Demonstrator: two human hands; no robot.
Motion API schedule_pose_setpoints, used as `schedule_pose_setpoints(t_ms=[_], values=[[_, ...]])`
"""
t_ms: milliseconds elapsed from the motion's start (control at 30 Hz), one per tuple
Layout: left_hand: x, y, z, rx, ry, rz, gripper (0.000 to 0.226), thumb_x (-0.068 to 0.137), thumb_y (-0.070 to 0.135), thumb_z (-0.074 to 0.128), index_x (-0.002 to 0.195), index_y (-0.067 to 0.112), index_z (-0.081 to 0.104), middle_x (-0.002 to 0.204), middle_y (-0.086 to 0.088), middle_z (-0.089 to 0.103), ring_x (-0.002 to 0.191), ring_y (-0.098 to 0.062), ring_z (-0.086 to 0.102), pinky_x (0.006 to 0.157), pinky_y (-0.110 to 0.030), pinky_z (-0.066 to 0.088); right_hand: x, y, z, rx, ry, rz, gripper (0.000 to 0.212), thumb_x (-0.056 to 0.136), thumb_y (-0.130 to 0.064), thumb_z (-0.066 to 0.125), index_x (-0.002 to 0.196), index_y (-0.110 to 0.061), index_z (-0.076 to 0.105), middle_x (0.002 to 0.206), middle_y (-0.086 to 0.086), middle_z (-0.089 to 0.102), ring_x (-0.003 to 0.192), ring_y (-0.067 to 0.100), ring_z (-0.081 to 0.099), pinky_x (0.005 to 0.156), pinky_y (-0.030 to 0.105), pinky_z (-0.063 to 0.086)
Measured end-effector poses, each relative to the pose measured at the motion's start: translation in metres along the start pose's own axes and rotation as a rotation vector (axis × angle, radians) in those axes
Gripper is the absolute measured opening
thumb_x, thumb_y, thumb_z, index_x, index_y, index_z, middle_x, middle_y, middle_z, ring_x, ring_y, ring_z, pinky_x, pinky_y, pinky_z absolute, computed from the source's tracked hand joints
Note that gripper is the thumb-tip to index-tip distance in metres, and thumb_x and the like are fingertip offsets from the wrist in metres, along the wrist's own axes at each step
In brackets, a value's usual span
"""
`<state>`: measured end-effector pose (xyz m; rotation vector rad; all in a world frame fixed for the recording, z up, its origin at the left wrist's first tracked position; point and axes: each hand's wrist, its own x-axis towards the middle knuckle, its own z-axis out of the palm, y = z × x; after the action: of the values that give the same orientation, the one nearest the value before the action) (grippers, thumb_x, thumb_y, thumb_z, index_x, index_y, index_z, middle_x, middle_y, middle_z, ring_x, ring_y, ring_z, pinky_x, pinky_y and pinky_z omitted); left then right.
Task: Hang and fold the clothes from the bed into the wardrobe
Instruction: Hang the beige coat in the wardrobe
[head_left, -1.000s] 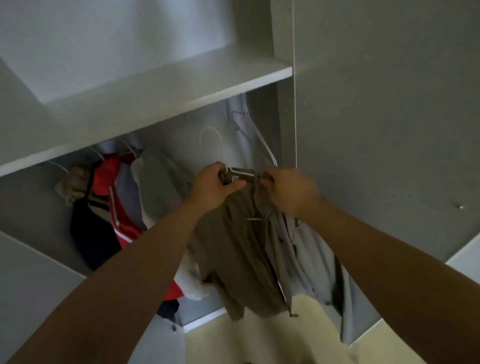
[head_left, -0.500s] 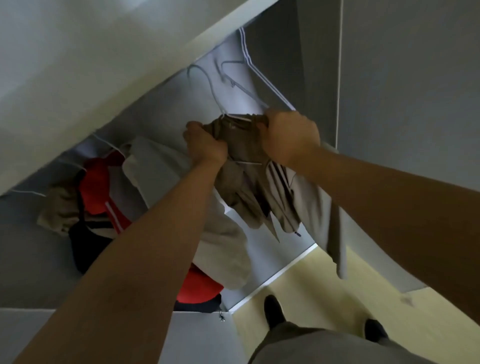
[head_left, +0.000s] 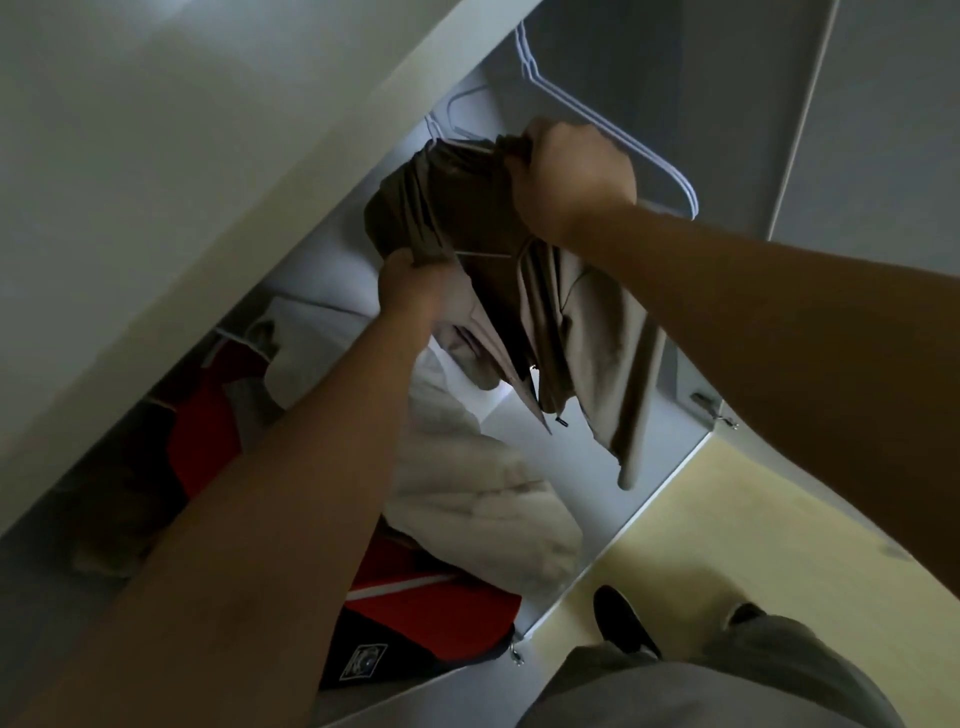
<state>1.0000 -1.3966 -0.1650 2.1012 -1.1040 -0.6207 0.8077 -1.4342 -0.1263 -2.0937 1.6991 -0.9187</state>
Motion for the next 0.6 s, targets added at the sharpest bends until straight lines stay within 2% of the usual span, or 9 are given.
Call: schedule_pose_setpoints(t_ms=[33, 100, 200, 300, 367, 400, 467, 533, 600], values=[[-0.001, 0.000, 0.003, -0.058, 0.011, 0.004, 0.030, 0.090, 0.015, 0.066, 0.116, 0.000, 0.063, 0.112, -0.016, 0.069, 0.093, -0.025, 0.067, 0.077, -0.023, 0.054, 0.005, 0.000, 0.004, 0.001, -0.002, -0.001, 0.035, 0.096, -0.042, 0.043, 0.115, -0.017, 0.058, 0.112, 0.015, 0.065, 0.101, 0.038, 0.061, 0.075, 0.038, 0.041], [-0.001, 0.003, 0.009, -0.071, 0.012, 0.035, 0.033, 0.085, 0.011, 0.072, 0.116, 0.001, 0.064, 0.112, -0.014, 0.070, 0.077, -0.012, 0.062, 0.064, -0.018, 0.050, 0.017, 0.003, 0.011, 0.001, -0.004, -0.009, 0.033, 0.096, -0.040, 0.043, 0.115, -0.017, 0.058, 0.110, 0.014, 0.065, 0.098, 0.038, 0.062, 0.074, 0.039, 0.043], [0.002, 0.004, 0.020, -0.079, -0.015, 0.011, 0.032, 0.082, 0.007, 0.073, 0.113, 0.006, 0.066, 0.109, -0.010, 0.072, 0.075, -0.009, 0.063, 0.058, -0.015, 0.047, 0.030, 0.014, 0.022, -0.035, -0.027, -0.021, 0.031, 0.097, -0.036, 0.044, 0.117, -0.016, 0.057, 0.112, 0.015, 0.064, 0.099, 0.038, 0.062, 0.072, 0.037, 0.039], [0.000, -0.001, 0.029, 0.037, -0.065, -0.077, 0.029, 0.082, 0.017, 0.078, 0.108, 0.009, 0.068, 0.102, -0.008, 0.070, 0.089, -0.019, 0.065, 0.069, -0.021, 0.048, 0.032, 0.027, 0.030, -0.077, -0.047, -0.053, 0.034, 0.098, -0.040, 0.043, 0.121, -0.016, 0.054, 0.112, 0.017, 0.063, 0.099, 0.039, 0.061, 0.072, 0.039, 0.038], [-0.001, -0.007, 0.032, 0.120, -0.079, -0.139, 0.032, 0.082, 0.026, 0.080, 0.106, 0.010, 0.066, 0.098, -0.002, 0.064, 0.086, -0.017, 0.060, 0.065, -0.018, 0.043, 0.029, 0.034, 0.033, -0.085, -0.052, -0.090, 0.036, 0.100, -0.041, 0.042, 0.124, -0.017, 0.052, 0.112, 0.018, 0.063, 0.099, 0.039, 0.062, 0.071, 0.039, 0.038], [-0.003, -0.009, 0.033, 0.113, -0.080, -0.170, 0.035, 0.083, 0.028, 0.079, 0.109, 0.009, 0.065, 0.099, -0.002, 0.064, 0.086, -0.016, 0.061, 0.062, -0.015, 0.042, 0.027, 0.037, 0.034, -0.085, -0.059, -0.110, 0.037, 0.100, -0.041, 0.042, 0.125, -0.016, 0.051, 0.112, 0.018, 0.064, 0.099, 0.039, 0.062, 0.071, 0.039, 0.038], [-0.006, -0.011, 0.037, 0.073, -0.064, -0.207, 0.042, 0.085, 0.029, 0.077, 0.118, 0.006, 0.064, 0.111, -0.008, 0.065, 0.096, -0.022, 0.062, 0.069, -0.020, 0.045, 0.026, 0.043, 0.034, -0.086, -0.089, -0.142, 0.039, 0.099, -0.043, 0.042, 0.125, -0.016, 0.051, 0.113, 0.019, 0.063, 0.101, 0.039, 0.061, 0.074, 0.040, 0.039], [-0.010, -0.012, 0.043, 0.035, -0.028, -0.216, 0.047, 0.087, 0.027, 0.075, 0.125, 0.005, 0.061, 0.123, -0.012, 0.063, 0.102, -0.026, 0.060, 0.079, -0.026, 0.045, 0.025, 0.046, 0.032, -0.110, -0.118, -0.153, 0.045, 0.095, -0.047, 0.042, 0.127, -0.016, 0.051, 0.120, 0.018, 0.060, 0.112, 0.038, 0.056, 0.088, 0.044, 0.040], [-0.015, -0.011, 0.050, -0.062, -0.017, -0.235, 0.044, 0.087, 0.020, 0.075, 0.126, 0.004, 0.060, 0.124, -0.013, 0.063, 0.105, -0.028, 0.061, 0.084, -0.030, 0.050, 0.024, 0.049, 0.032, -0.171, -0.108, -0.140, 0.051, 0.093, -0.049, 0.045, 0.130, -0.016, 0.051, 0.130, 0.018, 0.053, 0.124, 0.037, 0.047, 0.101, 0.047, 0.034]])
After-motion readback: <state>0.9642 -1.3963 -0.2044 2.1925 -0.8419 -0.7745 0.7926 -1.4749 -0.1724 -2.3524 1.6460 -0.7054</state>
